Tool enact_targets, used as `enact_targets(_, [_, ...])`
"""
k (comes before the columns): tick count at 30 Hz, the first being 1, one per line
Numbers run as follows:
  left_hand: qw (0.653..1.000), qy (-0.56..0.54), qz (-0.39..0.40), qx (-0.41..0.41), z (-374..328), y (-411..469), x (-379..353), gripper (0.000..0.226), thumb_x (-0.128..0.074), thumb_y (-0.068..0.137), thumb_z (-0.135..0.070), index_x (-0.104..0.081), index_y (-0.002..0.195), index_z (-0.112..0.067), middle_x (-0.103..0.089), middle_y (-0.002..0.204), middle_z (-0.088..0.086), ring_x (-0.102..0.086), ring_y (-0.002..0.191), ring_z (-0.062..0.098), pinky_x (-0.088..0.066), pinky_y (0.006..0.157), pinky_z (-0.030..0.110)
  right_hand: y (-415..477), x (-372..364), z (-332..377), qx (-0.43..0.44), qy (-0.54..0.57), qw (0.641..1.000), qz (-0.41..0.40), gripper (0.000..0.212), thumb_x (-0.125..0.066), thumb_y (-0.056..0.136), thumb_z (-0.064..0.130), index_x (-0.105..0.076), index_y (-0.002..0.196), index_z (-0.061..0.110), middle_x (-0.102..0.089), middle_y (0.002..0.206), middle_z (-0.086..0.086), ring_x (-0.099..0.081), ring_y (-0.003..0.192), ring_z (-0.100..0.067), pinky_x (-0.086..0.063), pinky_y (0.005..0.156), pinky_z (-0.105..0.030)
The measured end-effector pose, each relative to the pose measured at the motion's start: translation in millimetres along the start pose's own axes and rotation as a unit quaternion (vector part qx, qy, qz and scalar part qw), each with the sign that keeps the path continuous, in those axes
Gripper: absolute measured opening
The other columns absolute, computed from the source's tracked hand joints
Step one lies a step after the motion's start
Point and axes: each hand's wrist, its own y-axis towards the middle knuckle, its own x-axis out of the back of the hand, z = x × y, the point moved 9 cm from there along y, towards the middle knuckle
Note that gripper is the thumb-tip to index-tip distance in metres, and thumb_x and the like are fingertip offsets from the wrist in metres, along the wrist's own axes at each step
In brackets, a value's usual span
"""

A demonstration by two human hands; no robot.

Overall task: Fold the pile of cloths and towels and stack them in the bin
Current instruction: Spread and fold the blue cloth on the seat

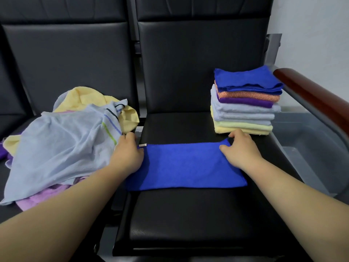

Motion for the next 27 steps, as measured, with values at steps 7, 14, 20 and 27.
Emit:
enact_targets(7, [0.986,0.112,0.007,-0.119,-48.9,-30.1,-8.7,0.027,-0.053,0.099,-0.032,-0.061,0.125,-0.026,-0.054,0.123,0.001,-0.048,0.114,0.027,-0.044,0.096,0.038,-31.7,-21.3,32.5,0.148,-0.128,0.978,0.072,0.028,-0.059,0.102,0.034,-0.062,0.129,0.028,-0.052,0.136,0.004,-0.048,0.125,-0.019,-0.048,0.100,-0.035])
enact_targets(14, [0.968,0.183,0.135,-0.108,-72.1,-42.7,-48.5,0.051,-0.033,0.101,-0.062,-0.051,0.131,-0.025,-0.050,0.139,0.000,-0.043,0.132,0.028,-0.036,0.109,0.054,-44.4,-22.3,31.3,0.136,-0.187,0.965,0.128,0.029,-0.042,0.104,0.030,-0.070,0.112,0.026,-0.058,0.113,0.004,-0.060,0.098,-0.018,-0.053,0.086,-0.036])
enact_targets(20, [0.959,0.156,0.189,-0.142,-91.8,-27.5,-67.6,0.047,-0.028,0.101,-0.062,-0.045,0.123,-0.024,-0.045,0.146,-0.001,-0.027,0.149,0.025,-0.010,0.119,0.067,-71.9,-31.9,33.7,0.130,-0.157,0.955,0.214,0.029,-0.047,0.097,0.031,-0.075,0.093,0.022,-0.071,0.098,0.002,-0.067,0.090,-0.018,-0.059,0.086,-0.044])
enact_targets(27, [0.966,0.199,0.117,-0.119,-91.8,-35.6,-57.0,0.065,-0.030,0.099,-0.065,-0.027,0.156,-0.035,-0.016,0.165,0.009,-0.013,0.151,0.038,-0.008,0.121,0.063,-72.6,-21.2,33.8,0.162,-0.140,0.961,0.173,0.025,-0.051,0.098,0.031,-0.075,0.097,0.028,-0.060,0.107,0.007,-0.062,0.099,-0.016,-0.055,0.090,-0.038])
